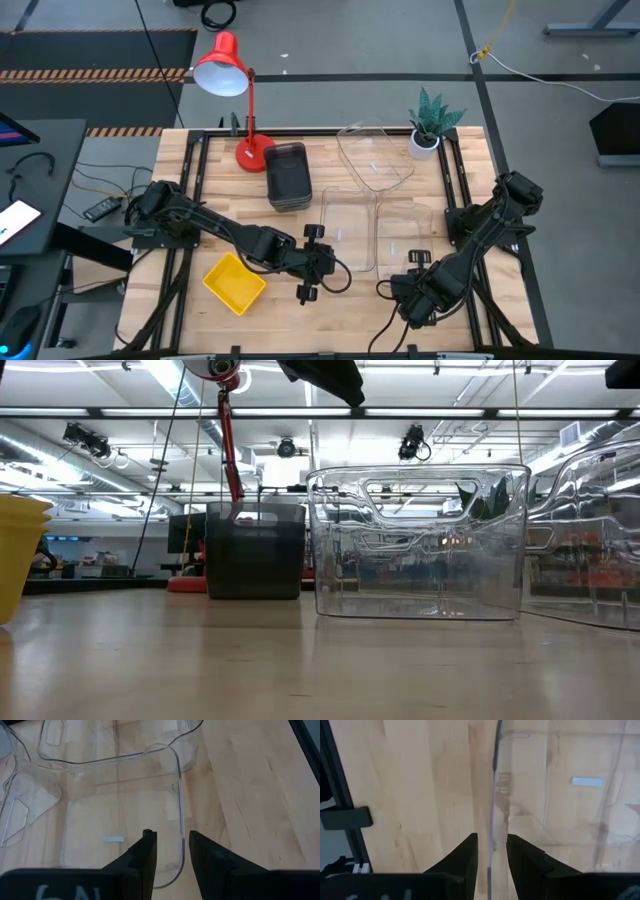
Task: Stack baskets by color
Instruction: Stack the bottom right transparent bin on top of the bottom left transparent bin
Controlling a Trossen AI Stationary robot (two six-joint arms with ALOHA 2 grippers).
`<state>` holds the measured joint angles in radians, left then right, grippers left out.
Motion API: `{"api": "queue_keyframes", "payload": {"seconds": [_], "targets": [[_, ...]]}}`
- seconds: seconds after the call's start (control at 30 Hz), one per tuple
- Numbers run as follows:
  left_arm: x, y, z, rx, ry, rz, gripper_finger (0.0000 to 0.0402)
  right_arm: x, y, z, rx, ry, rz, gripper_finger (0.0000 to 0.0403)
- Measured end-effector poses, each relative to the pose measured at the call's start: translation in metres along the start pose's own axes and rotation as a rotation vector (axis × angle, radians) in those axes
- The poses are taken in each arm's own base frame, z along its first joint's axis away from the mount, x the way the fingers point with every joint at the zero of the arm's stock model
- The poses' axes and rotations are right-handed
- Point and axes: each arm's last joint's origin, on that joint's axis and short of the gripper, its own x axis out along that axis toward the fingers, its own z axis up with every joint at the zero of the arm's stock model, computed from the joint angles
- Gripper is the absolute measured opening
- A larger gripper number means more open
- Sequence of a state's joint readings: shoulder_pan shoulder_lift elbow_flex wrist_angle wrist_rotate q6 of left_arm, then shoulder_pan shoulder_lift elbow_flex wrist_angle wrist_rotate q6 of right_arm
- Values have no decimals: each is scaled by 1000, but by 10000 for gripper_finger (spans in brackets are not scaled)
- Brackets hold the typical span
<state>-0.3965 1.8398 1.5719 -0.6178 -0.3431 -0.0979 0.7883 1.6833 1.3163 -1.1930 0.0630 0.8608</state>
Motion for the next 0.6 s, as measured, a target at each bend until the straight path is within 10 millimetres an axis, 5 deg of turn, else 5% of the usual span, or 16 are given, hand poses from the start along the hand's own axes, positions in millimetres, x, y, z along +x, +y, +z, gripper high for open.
{"api": "queue_keyframes", "payload": {"seconds": [0.37, 0.6], "targets": [[0, 0, 0, -50, -3, 0, 121, 34, -8, -4, 22, -7, -28, 103], [-2, 0, -1, -44, 10, 0, 121, 41, -17, 2, 50, 12, -34, 29]]}}
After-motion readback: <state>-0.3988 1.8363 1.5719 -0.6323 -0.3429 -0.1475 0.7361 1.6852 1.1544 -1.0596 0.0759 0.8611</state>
